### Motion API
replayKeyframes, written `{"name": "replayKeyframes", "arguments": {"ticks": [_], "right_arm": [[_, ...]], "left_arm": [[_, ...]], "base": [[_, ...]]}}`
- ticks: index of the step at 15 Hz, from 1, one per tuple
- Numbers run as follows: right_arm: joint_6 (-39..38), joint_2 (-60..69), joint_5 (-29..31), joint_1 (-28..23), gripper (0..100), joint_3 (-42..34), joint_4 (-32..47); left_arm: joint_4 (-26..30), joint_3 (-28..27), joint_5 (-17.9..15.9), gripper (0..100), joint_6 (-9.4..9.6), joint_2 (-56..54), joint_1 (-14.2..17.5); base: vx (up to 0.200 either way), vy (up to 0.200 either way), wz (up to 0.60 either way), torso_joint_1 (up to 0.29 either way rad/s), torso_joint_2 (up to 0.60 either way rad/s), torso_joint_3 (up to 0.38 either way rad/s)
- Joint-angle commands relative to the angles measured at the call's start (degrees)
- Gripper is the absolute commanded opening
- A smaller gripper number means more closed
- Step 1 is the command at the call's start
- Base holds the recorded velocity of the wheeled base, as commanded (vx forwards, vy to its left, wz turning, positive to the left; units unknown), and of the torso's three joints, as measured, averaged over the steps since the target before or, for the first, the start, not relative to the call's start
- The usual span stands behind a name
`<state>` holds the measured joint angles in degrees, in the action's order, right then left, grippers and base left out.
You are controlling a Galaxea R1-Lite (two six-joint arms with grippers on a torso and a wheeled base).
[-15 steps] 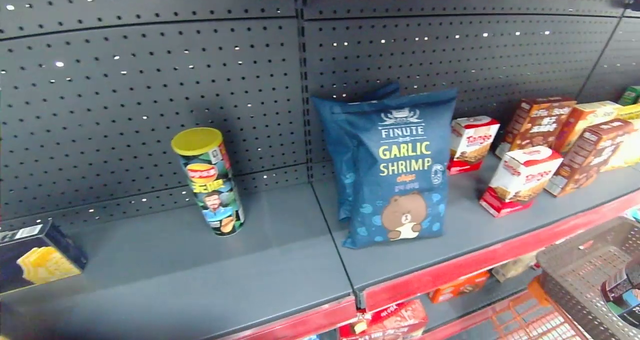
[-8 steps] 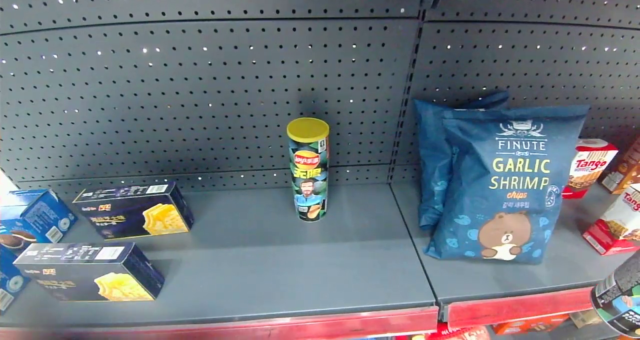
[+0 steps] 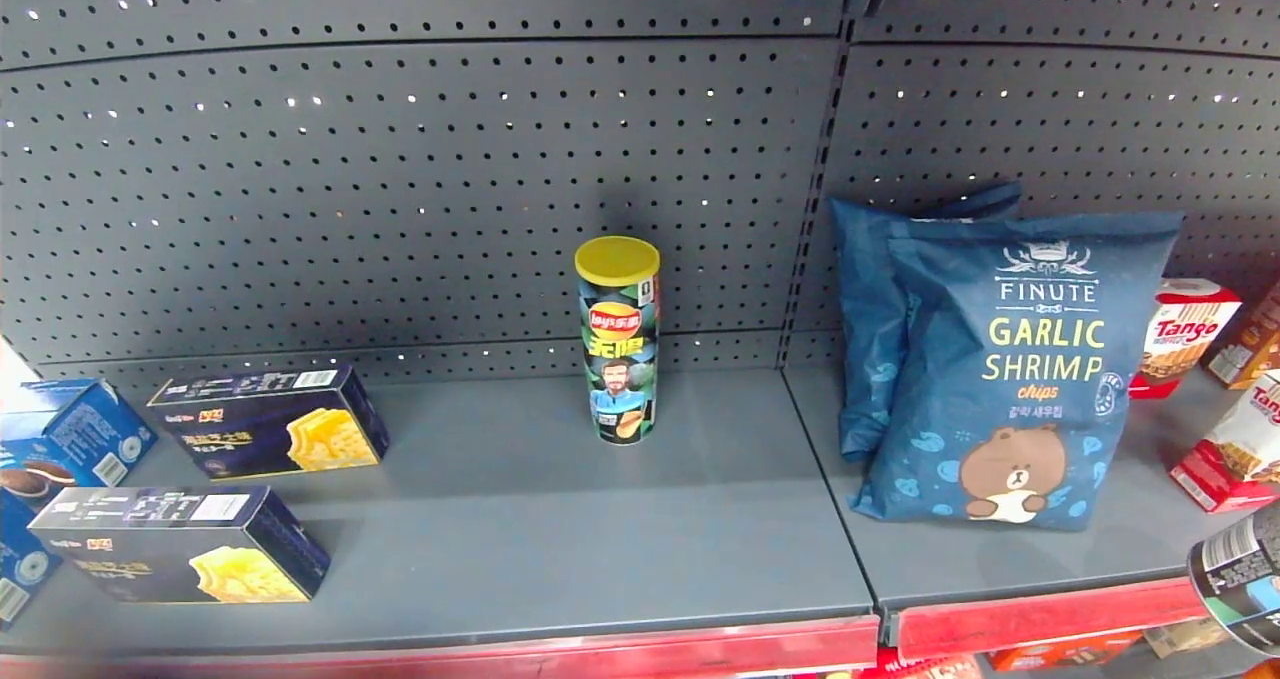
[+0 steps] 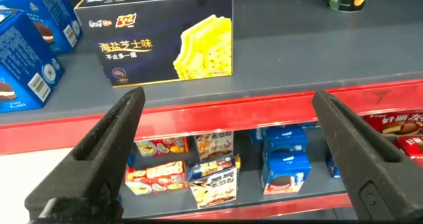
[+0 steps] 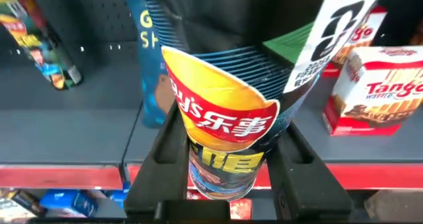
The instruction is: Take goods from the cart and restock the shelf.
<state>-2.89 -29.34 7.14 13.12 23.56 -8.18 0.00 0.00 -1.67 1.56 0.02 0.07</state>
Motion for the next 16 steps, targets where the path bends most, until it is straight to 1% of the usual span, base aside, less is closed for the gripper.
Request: {"name": "replayKeyframes", "arguments": {"ticks": [1, 2, 6, 10, 12, 14, 16], "right_arm": [[-0.2, 1.7, -0.6, 0.0, 0, 0.3, 0.2], [-0.2, 2.4, -1.6, 1.1, 0, 0.0, 0.3], [0.0, 2.7, -2.4, 2.1, 0, -1.1, 0.1], [0.1, 2.8, -2.6, 2.0, 0, -1.3, 0.3], [0.1, 2.8, -2.3, 1.5, 0, -1.5, 0.4], [0.1, 3.0, -2.0, 1.4, 0, -1.5, 0.6], [0.1, 3.2, -2.0, 1.2, 0, -1.1, 1.8]], "left_arm": [[0.0, 0.0, 0.0, 100, 0.02, 0.0, 0.0], [0.0, 0.0, 0.0, 100, 0.02, 0.0, 0.0], [0.0, 0.0, 0.0, 100, 0.02, 0.0, 0.0], [0.0, 0.0, 0.0, 100, 0.02, 0.0, 0.0], [0.0, 0.0, -0.3, 100, 0.46, 0.0, 0.0], [0.0, 0.0, -0.2, 100, 0.29, 0.0, 0.0], [0.0, 0.0, -0.4, 100, 0.46, 0.0, 0.0]], "base": [[0.0, 0.0, 0.0, 0.0, 0.0, 0.0], [0.0, 0.0, 0.0, 0.0, 0.0, 0.0], [0.0, 0.0, 0.0, 0.0, 0.0, 0.0], [0.0, 0.0, 0.0, 0.0, 0.0, 0.0], [0.0, 0.0, 0.0, 0.0, 0.0, 0.0], [0.0, 0.0, 0.0, 0.0, 0.0, 0.0], [0.0, 0.0, 0.0, 0.0, 0.0, 0.0]]}}
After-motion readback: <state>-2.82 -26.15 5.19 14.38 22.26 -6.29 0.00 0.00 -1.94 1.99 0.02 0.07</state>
